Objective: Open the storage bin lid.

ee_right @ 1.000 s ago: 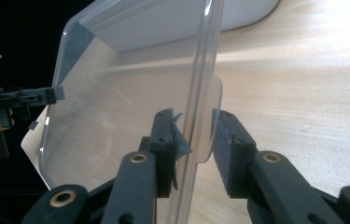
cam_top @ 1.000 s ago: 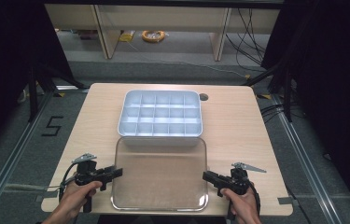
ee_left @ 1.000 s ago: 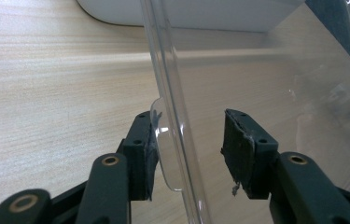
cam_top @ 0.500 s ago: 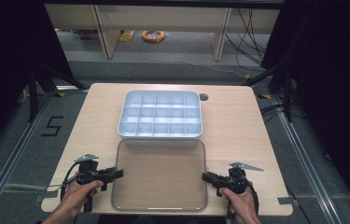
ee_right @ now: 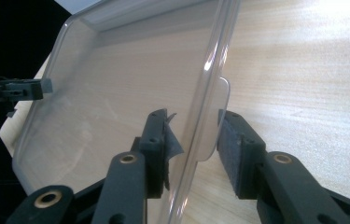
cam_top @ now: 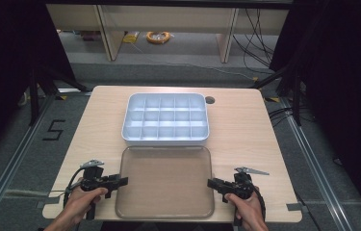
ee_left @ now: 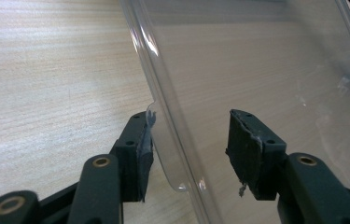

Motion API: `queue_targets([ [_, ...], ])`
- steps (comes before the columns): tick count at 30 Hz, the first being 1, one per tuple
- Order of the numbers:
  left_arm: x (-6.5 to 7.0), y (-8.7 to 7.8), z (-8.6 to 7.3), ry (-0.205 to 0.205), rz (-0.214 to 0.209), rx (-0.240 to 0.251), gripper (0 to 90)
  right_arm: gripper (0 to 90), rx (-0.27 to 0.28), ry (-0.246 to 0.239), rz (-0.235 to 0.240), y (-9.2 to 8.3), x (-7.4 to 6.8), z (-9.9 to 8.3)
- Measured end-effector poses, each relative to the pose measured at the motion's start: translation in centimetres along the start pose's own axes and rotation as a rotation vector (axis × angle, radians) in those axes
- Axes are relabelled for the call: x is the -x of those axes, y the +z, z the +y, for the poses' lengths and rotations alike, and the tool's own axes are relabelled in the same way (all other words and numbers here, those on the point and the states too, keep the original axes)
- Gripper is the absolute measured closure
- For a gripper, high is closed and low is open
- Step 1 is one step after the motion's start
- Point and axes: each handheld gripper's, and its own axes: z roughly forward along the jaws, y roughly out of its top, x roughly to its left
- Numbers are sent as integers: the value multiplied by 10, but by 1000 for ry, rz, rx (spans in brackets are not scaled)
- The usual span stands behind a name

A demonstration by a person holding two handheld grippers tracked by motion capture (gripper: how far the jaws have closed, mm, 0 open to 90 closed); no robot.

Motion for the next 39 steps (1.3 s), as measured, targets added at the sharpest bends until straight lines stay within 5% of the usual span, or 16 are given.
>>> queue_targets([
  [6,-1,-1,1,28,40,-26,450,617,2,-39,-39,-1,0,2],
  [8,0,-3,4,-4,62,9,360,572,9,-32,-35,-2,1,5],
  [9,-2,-6,5,3,73,4,324,557,-12,21,-43,-3,-3,6],
  [10,-4,-7,5,-6,78,11,319,532,17,-31,-45,-3,3,7],
  [12,-5,-8,4,-16,71,27,310,509,10,14,-36,-4,1,7],
  [13,-5,-9,4,-15,73,30,305,494,24,-42,-47,-3,6,9],
  [19,0,-11,5,72,86,39,288,410,42,-41,-40,-8,-3,14],
  [21,1,-12,6,122,85,27,271,383,70,-124,-47,-8,-2,16],
  [22,3,-11,5,106,80,56,261,370,56,-104,-60,-9,-6,16],
  [23,3,-12,5,117,76,60,250,357,65,-162,-58,-9,-4,17],
  [25,5,-13,5,119,72,72,226,332,79,-187,-51,-11,-7,18],
  [27,6,-15,5,135,57,77,196,318,84,-170,-57,-11,-12,18],
  [28,6,-15,4,128,45,87,180,313,105,-226,-60,-12,-10,19],
  [30,7,-16,3,135,25,92,155,299,107,-205,-55,-14,-14,18],
  [35,9,-18,1,150,-10,96,151,263,134,-280,-58,-18,-15,19],
  [39,11,-19,0,154,-21,100,151,224,146,-270,-53,-22,-19,17],
])
